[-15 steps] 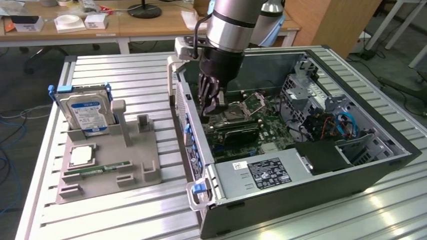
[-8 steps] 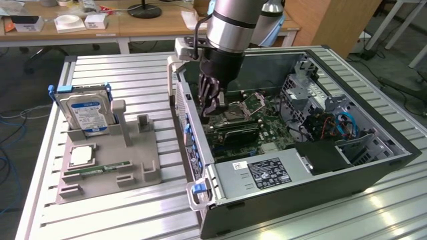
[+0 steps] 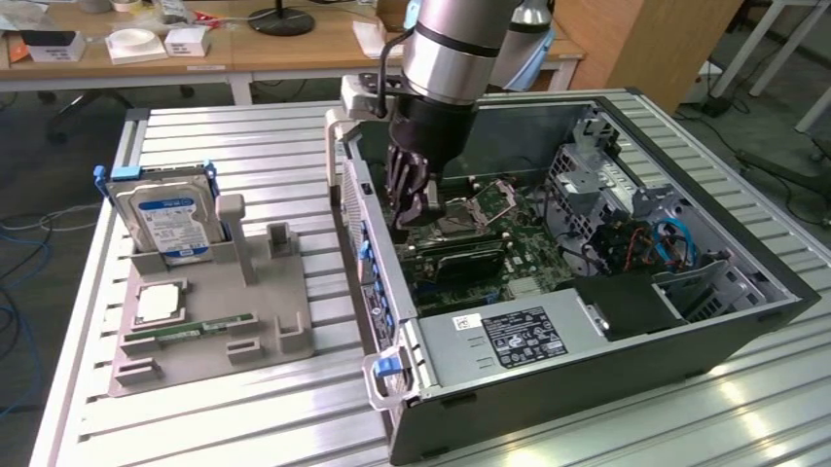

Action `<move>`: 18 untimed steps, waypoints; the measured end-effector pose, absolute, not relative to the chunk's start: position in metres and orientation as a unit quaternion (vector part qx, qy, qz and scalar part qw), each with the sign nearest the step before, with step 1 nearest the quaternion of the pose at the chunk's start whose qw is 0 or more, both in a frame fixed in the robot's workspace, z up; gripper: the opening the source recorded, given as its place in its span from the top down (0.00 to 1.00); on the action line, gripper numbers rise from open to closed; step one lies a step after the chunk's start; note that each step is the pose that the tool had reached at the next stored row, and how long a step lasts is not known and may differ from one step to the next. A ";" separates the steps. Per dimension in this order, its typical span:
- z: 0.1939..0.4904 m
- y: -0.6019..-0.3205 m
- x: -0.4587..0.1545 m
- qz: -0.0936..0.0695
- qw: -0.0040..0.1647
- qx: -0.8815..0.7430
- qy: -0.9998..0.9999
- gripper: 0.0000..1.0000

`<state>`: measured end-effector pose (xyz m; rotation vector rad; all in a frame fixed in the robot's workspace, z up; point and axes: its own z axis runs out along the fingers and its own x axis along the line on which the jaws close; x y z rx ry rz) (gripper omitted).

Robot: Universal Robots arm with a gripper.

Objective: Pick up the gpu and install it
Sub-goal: 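Press down on the gpu until it lock into place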

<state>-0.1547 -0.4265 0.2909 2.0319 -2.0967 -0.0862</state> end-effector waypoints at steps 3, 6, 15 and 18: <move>0.294 -0.427 -0.154 -0.030 0.111 0.691 -0.713 0.90; 0.297 -0.427 -0.153 -0.033 0.114 0.691 -0.713 0.90; 0.298 -0.433 -0.141 -0.055 0.136 0.690 -0.709 0.90; 0.298 -0.434 -0.137 -0.062 0.144 0.689 -0.707 0.90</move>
